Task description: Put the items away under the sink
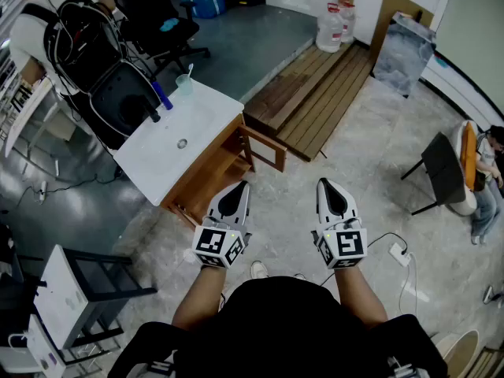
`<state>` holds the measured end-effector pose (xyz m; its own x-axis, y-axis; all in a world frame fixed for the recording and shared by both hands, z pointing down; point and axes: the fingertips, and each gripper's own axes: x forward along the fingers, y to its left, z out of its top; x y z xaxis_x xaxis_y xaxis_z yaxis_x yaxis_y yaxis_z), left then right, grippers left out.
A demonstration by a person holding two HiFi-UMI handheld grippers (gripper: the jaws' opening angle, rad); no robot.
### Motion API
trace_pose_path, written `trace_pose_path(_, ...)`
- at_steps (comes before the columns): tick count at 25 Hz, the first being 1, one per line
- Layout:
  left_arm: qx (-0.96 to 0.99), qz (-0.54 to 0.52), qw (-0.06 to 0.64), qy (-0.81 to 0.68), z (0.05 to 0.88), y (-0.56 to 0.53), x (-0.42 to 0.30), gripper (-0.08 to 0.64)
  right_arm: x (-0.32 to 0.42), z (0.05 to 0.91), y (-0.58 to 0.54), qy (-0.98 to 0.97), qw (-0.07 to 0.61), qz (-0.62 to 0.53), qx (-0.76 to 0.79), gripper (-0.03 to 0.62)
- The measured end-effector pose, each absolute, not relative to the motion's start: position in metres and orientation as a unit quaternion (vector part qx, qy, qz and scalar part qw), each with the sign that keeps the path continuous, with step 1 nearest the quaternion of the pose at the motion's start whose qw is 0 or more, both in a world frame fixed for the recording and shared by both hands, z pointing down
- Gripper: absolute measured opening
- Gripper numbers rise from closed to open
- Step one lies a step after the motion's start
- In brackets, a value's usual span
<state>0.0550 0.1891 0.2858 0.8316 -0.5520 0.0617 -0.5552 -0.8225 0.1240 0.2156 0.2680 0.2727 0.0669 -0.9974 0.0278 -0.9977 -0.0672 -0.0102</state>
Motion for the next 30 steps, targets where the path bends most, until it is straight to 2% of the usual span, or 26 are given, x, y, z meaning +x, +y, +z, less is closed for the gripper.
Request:
trace_pose_path(11,0.956,0.025,0.056,-0.288,0.291,0.170,0.039,0.021,0.211,0.274,0.250,-0.673,0.015,0.007,0.739,0.012)
trace_pose_path(23,0.955,0.018,0.051,-0.293,0.295,0.142,0.006,0.021,0.167,0.279,0.216,-0.693,0.035,0.000,0.720,0.012)
trace_pose_path(30,0.954,-0.004,0.055,-0.296,0.284,0.125,-0.007,0.021,0.158,0.277,0.184,-0.705,0.016,0.020,0.708,0.012)
